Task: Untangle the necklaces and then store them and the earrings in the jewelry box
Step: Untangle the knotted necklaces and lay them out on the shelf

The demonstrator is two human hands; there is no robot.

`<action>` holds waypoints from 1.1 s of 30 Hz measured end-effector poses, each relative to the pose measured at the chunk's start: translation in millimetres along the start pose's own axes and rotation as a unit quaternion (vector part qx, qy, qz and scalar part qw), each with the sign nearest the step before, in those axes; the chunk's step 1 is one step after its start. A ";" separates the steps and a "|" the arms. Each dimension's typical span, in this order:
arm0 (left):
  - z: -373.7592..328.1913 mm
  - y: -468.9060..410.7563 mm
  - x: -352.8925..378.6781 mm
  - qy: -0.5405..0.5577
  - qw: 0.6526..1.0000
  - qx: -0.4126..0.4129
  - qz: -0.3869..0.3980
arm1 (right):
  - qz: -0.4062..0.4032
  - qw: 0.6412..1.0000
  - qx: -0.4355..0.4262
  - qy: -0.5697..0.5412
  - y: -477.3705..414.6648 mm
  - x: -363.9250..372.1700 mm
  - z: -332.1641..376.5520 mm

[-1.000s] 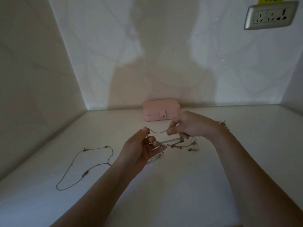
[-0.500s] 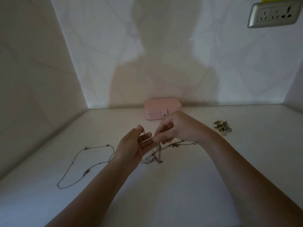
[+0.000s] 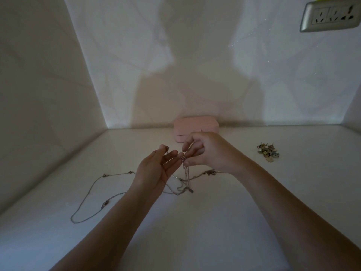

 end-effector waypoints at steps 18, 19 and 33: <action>-7.6 7.5 7.2 -0.265 0.957 0.111 0.046 | -0.062 0.996 -0.047 0.042 -0.6 -3.2 4.6; -7.2 7.0 7.3 -0.270 0.956 0.110 0.045 | -0.060 0.996 -0.051 0.047 0.3 -1.6 6.2; 8.1 4.8 9.7 -0.166 0.981 0.000 0.098 | -0.076 0.994 -0.045 0.057 -0.2 -5.7 3.2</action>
Point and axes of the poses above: each hand's wrist, its own y-axis away from the middle knuckle, its own x-axis out of the palm, z = x × y, the point moved 7 cm from there along -y, towards the middle knuckle, and after that the axes turned 3 degrees about x, right-handed, at the moved point
